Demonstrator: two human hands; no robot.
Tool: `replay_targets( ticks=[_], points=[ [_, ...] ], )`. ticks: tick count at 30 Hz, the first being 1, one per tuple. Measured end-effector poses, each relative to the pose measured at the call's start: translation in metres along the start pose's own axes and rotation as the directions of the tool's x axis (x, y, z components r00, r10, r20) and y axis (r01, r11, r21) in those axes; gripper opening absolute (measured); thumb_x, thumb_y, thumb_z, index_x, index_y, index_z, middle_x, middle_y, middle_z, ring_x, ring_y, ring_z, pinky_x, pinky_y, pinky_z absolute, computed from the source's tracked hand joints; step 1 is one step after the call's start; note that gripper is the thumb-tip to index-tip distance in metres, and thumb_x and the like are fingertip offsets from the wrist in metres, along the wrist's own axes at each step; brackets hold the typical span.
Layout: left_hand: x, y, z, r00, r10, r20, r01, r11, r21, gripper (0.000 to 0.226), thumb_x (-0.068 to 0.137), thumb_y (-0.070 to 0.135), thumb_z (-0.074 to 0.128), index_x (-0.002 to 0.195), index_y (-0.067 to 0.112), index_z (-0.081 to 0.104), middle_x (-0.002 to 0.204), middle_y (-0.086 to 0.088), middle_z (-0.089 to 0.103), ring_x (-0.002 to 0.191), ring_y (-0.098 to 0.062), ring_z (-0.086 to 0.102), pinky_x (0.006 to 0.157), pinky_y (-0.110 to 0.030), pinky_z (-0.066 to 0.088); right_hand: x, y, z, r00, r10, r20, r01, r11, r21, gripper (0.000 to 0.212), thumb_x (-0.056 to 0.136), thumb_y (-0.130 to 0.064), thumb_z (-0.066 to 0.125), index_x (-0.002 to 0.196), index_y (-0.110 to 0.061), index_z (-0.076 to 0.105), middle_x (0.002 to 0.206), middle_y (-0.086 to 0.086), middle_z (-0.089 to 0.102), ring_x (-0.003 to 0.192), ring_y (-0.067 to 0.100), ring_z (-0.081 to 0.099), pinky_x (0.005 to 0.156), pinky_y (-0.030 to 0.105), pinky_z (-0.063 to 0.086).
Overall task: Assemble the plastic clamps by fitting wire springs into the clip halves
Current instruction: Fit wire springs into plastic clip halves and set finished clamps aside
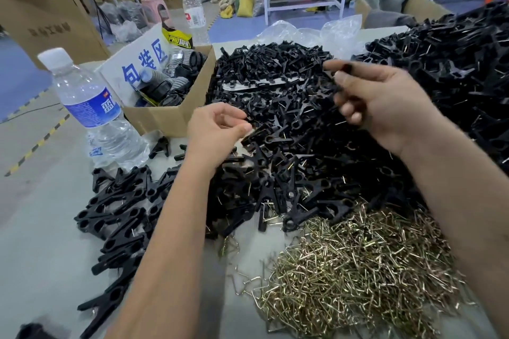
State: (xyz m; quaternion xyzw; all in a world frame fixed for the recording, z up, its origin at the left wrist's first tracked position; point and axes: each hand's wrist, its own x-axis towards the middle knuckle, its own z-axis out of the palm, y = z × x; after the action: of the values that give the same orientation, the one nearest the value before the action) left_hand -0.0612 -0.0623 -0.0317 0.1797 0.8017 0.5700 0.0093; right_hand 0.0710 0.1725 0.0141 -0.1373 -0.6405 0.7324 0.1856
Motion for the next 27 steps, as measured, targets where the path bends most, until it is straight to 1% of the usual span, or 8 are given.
replay_targets(
  ticks=[3, 5, 7, 9, 12, 17, 21, 27],
  points=[
    [0.036, 0.0, -0.013, 0.991, -0.05, -0.125, 0.089, 0.941, 0.326, 0.024, 0.084, 0.005, 0.079, 0.083, 0.028, 0.073, 0.082, 0.008, 0.075, 0.08, -0.009, 0.071, 0.065, -0.026, 0.054, 0.038, -0.021, -0.002, 0.952, -0.194, -0.237, 0.068, 0.889, -0.454, 0.03, 0.09, -0.017, 0.08, 0.12, -0.015, 0.076, 0.069, 0.005, 0.068, 0.046, 0.007, 0.057, 0.046, 0.02, 0.049],
    [0.058, 0.0, -0.014, 0.996, -0.05, -0.08, 0.082, 0.881, 0.467, 0.032, 0.085, -0.002, 0.071, 0.084, 0.03, 0.072, 0.092, 0.007, 0.074, 0.086, -0.01, 0.069, 0.06, -0.021, 0.05, 0.058, -0.027, 0.002, 0.9, -0.347, -0.265, 0.004, 0.613, -0.79, 0.042, 0.083, -0.03, 0.087, 0.122, -0.019, 0.077, 0.099, 0.009, 0.077, 0.076, 0.012, 0.069, 0.077, 0.025, 0.057],
    [0.074, 0.001, -0.009, 0.998, -0.053, 0.022, 0.03, 0.809, 0.587, 0.031, 0.087, 0.0, 0.071, 0.097, 0.029, 0.076, 0.108, 0.004, 0.073, 0.096, -0.014, 0.066, 0.073, -0.025, 0.051, 0.07, -0.027, 0.027, 0.875, -0.448, -0.181, 0.042, 0.444, -0.895, 0.03, 0.084, -0.031, 0.084, 0.111, -0.019, 0.08, 0.107, 0.008, 0.078, 0.085, 0.014, 0.066, 0.084, 0.021, 0.049],
    [0.087, 0.001, -0.002, 0.984, -0.074, 0.162, -0.067, 0.693, 0.718, 0.032, 0.087, 0.012, 0.076, 0.116, 0.028, 0.074, 0.124, 0.001, 0.07, 0.108, -0.019, 0.064, 0.089, -0.03, 0.053, 0.083, -0.018, 0.068, 0.924, -0.382, -0.018, 0.16, 0.431, -0.888, 0.013, 0.088, -0.02, 0.079, 0.101, -0.019, 0.082, 0.102, 0.003, 0.079, 0.078, 0.009, 0.064, 0.078, 0.018, 0.05],
    [0.098, -0.002, 0.008, 0.949, -0.168, 0.267, -0.125, 0.577, 0.807, 0.041, 0.083, 0.024, 0.083, 0.121, 0.029, 0.071, 0.124, -0.002, 0.068, 0.114, -0.024, 0.063, 0.099, -0.036, 0.053, 0.103, 0.011, 0.12, 0.959, -0.172, 0.226, 0.27, 0.31, -0.911, 0.02, 0.086, -0.013, 0.079, 0.103, -0.022, 0.081, 0.113, 0.003, 0.077, 0.095, 0.018, 0.071, 0.093, 0.031, 0.057],
    [0.105, -0.007, 0.008, 0.969, -0.135, 0.205, -0.089, 0.585, 0.806, 0.016, 0.077, 0.011, 0.077, 0.078, 0.018, 0.062, 0.081, -0.004, 0.064, 0.085, -0.03, 0.065, 0.063, -0.033, 0.043, 0.132, 0.041, 0.152, 0.915, 0.117, 0.386, 0.394, -0.055, -0.917, 0.046, 0.082, -0.025, 0.085, 0.123, -0.011, 0.068, 0.114, 0.011, 0.072, 0.104, 0.031, 0.067, 0.085, 0.038, 0.056],
    [0.105, -0.01, 0.006, 0.967, -0.146, 0.206, -0.075, 0.612, 0.787, 0.023, 0.076, 0.011, 0.071, 0.067, 0.024, 0.054, 0.083, -0.005, 0.064, 0.087, -0.03, 0.062, 0.064, -0.034, 0.043, 0.141, 0.049, 0.145, 0.911, 0.124, 0.394, 0.393, 0.029, -0.919, 0.034, 0.083, -0.018, 0.083, 0.115, -0.014, 0.073, 0.106, 0.008, 0.072, 0.105, 0.03, 0.067, 0.084, 0.035, 0.055],
    [0.099, -0.012, 0.007, 0.968, -0.152, 0.201, -0.073, 0.593, 0.802, 0.011, 0.081, 0.022, 0.08, 0.078, 0.025, 0.069, 0.102, -0.006, 0.066, 0.117, -0.033, 0.051, 0.099, -0.048, 0.05, 0.143, 0.052, 0.12, 0.966, -0.062, 0.252, 0.259, 0.292, -0.921, 0.03, 0.086, 0.0, 0.068, 0.099, -0.023, 0.082, 0.077, -0.006, 0.061, 0.089, 0.023, 0.068, 0.085, 0.034, 0.06]
  ],
)
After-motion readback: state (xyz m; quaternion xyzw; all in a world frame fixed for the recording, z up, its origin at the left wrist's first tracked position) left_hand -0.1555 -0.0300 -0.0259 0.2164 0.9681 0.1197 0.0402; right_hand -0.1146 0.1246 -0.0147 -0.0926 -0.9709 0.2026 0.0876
